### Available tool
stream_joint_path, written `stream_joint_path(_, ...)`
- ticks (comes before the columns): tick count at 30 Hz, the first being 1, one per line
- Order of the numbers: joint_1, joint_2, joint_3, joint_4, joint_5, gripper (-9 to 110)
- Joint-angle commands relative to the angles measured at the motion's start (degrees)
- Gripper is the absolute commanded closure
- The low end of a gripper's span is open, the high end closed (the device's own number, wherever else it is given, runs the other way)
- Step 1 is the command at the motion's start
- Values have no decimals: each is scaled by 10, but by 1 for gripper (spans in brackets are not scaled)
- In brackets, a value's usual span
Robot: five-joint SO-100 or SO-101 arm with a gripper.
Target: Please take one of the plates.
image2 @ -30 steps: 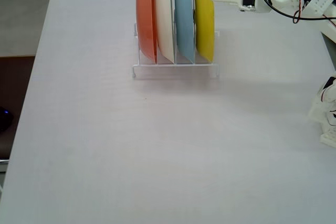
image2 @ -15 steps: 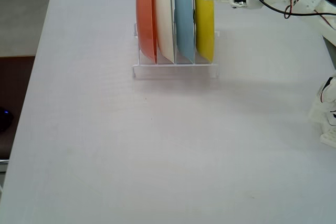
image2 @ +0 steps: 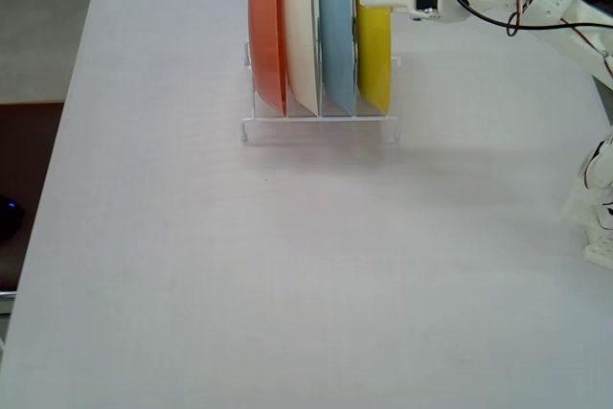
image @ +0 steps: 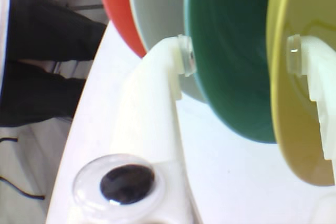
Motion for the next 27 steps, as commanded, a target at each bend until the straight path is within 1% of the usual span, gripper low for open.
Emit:
stream_joint_path(1,-4,4,-44,-1,3,84)
stream_joint_path(4,-6,-4,-53,4,3,89)
stream_joint_path(9,-10,-6,-62,11,-7,102)
stream_joint_path(18,-3,-10,-138,41,-17,102)
stream_joint_path(27,8,-14,-254,62,24,102)
